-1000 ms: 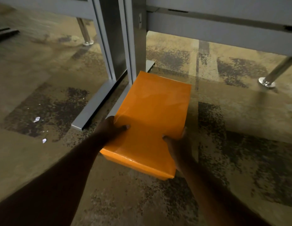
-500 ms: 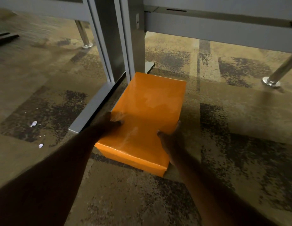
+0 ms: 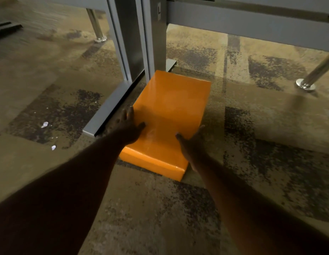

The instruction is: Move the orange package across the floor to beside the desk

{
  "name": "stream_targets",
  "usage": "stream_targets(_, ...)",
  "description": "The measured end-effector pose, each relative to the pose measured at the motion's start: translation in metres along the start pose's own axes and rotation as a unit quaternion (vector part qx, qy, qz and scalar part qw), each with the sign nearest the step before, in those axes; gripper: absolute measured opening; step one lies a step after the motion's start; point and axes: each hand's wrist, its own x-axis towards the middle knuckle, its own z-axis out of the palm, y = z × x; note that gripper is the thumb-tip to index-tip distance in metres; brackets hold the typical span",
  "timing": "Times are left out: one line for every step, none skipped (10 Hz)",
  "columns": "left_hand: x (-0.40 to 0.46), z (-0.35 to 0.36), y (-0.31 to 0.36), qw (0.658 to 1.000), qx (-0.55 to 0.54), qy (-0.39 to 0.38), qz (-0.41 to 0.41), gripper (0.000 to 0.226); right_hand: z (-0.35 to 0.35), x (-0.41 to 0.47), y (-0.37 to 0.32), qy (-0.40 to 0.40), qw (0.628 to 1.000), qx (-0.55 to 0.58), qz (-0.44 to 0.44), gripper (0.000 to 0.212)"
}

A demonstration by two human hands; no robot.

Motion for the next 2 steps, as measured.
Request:
stream_targets(-0.042,-0.004,0.003,0.998,0.041,0.025,0.032,0.089,-0.008,-0.030,0.002,0.041,0.988,-0.128,-0.078,0.103)
stream_targets(-0.069,-0.016,-0.002,0.996,0.057,0.026,0.067,0.090,-0.013,-0.062,-0.002,0.040,0.972,-0.177,-0.149,0.099)
